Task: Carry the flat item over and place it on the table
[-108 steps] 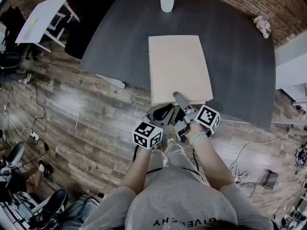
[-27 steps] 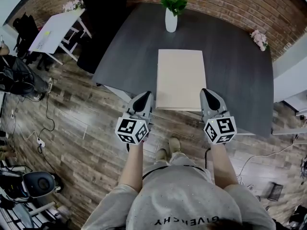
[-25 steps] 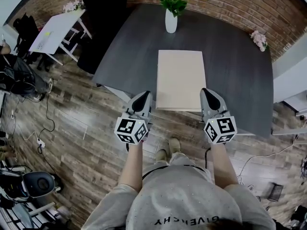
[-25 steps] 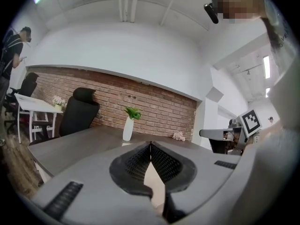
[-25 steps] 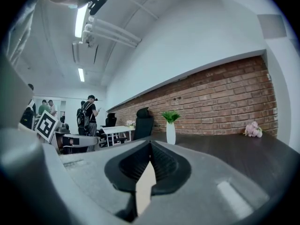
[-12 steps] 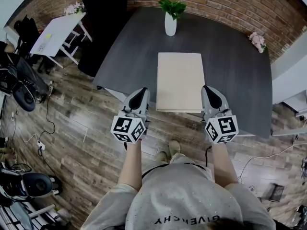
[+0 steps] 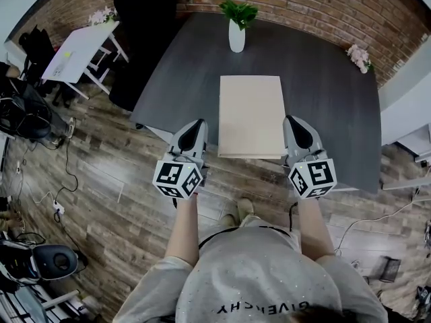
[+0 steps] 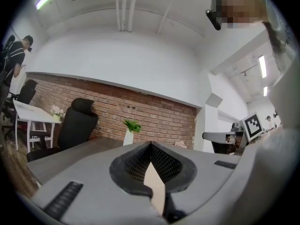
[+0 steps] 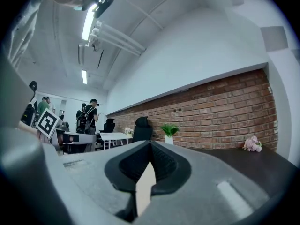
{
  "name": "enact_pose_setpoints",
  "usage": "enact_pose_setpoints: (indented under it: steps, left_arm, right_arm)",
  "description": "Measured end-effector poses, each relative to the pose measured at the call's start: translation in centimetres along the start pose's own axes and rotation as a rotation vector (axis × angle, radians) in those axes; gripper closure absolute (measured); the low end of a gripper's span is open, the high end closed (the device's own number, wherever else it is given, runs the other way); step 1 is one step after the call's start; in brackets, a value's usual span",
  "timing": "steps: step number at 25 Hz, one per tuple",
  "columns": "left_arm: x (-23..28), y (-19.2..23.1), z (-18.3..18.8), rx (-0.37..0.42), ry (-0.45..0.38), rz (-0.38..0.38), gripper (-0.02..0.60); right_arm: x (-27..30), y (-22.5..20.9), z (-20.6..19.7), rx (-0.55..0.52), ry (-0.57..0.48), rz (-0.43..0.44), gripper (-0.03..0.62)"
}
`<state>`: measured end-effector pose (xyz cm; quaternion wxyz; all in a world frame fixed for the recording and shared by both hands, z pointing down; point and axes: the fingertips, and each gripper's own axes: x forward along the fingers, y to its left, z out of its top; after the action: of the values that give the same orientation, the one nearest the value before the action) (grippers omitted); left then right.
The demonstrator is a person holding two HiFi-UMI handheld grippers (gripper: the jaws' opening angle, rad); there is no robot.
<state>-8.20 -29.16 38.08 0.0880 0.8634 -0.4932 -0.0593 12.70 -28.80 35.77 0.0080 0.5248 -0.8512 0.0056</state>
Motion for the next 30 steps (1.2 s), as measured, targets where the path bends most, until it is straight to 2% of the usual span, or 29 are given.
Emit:
enact_pose_setpoints:
  steps: [11,30]
  left_arm:
    - [0.3,0.1,0.8,0.006,-0.009,0.007,0.583]
    - [-0.2,1.1,-1.1,-0.007,0.035,0.041,0.583]
  right_arm:
    - [0.2,-0.2,0.9,0.010,-0.019,0.007,0.597]
    - [0.9,-0.2,-0.4,0.037,-0.005,0.024,0.596]
